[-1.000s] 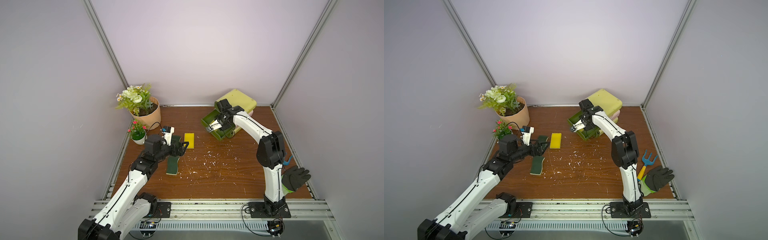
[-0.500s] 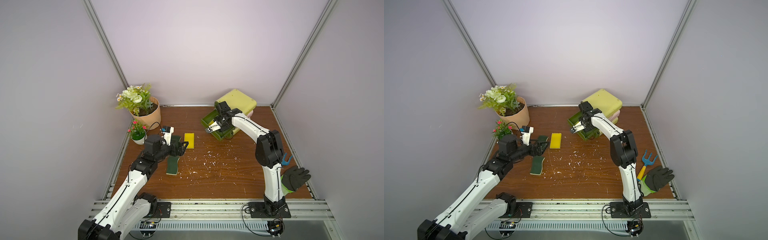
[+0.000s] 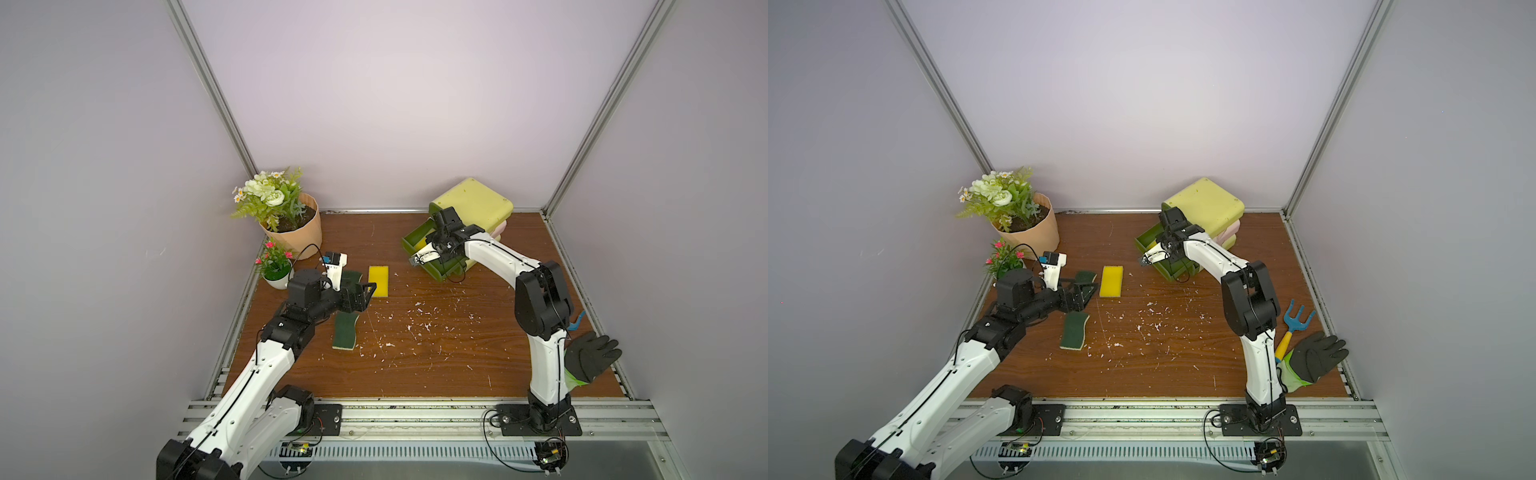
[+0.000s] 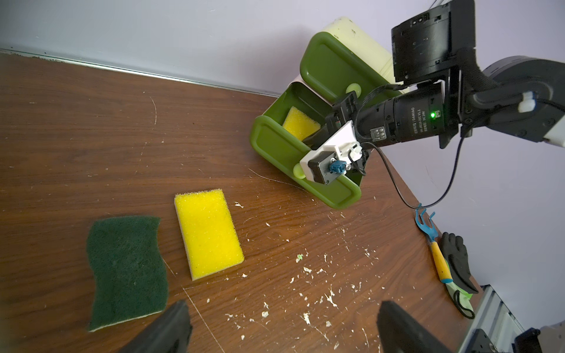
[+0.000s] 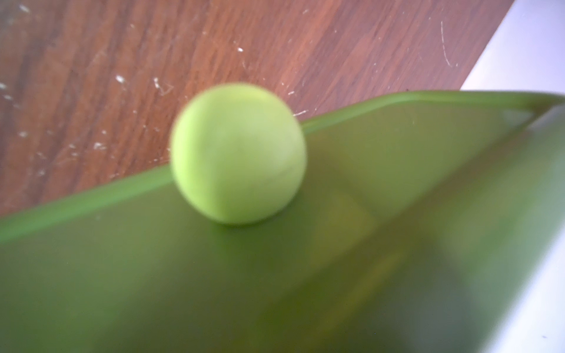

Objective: Take the sponge out of the drawer
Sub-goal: Pick up the sponge from the drawer.

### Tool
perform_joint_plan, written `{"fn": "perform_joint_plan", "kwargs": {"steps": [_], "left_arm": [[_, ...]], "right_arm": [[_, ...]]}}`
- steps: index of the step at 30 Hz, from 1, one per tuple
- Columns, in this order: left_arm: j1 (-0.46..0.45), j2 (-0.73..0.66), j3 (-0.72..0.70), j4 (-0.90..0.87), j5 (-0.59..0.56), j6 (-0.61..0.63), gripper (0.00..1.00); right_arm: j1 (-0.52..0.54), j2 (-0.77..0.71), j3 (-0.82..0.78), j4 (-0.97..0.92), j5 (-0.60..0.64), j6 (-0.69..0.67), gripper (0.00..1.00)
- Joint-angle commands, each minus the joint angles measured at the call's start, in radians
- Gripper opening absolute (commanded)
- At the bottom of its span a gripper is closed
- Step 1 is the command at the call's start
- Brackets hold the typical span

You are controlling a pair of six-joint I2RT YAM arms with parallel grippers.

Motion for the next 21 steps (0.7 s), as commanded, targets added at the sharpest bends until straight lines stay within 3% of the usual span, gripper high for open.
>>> {"fn": "perform_joint_plan", "kwargs": {"steps": [1,21], "left_arm": [[0.017,-0.013,-0.003,0.025,0.012,0.01,0.98],[0.021,-0.016,-0.008,0.025,0.006,0.012,0.98]], "right_arm": [[-0.006,-0.031,-0.019,-0.009,-0.014,-0.024,0.03],[0.001,-0.217,-0.121,0.069,-0.113,-0.044,0.0]]}}
